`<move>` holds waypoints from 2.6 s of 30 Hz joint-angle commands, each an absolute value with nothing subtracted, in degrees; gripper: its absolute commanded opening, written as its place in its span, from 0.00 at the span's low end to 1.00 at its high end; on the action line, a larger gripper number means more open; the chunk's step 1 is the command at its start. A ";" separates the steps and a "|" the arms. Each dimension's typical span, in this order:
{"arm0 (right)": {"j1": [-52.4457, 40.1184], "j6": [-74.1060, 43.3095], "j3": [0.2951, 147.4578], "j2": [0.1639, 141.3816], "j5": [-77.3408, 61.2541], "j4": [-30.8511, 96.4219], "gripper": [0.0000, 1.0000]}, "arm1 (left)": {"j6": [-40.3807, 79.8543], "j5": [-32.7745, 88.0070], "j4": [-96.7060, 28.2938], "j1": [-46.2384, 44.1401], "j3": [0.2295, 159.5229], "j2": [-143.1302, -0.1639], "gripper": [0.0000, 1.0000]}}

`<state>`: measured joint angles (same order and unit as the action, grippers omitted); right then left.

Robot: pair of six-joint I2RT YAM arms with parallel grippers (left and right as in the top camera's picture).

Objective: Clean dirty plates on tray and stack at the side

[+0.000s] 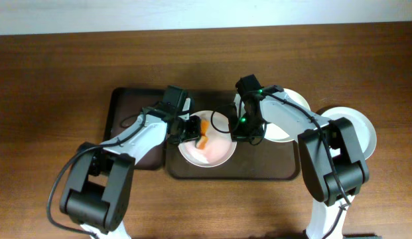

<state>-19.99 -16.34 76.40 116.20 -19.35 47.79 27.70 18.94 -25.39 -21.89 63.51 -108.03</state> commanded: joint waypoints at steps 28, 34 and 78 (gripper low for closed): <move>-20.23 -16.38 76.07 116.09 -17.34 48.01 0.09 | -4.84 3.14 -32.01 -5.89 62.98 -104.68 0.50; -20.23 -16.38 76.07 116.09 -17.34 48.01 0.08 | -4.80 3.18 -28.97 -5.89 62.98 -106.10 0.50; -21.12 -13.80 80.23 98.94 7.35 54.72 0.04 | -4.14 5.80 -45.10 -5.96 69.47 -97.01 0.82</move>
<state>-20.05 -14.31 78.87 103.94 -2.33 54.06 -4.27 4.73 -45.01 -5.98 68.90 -97.60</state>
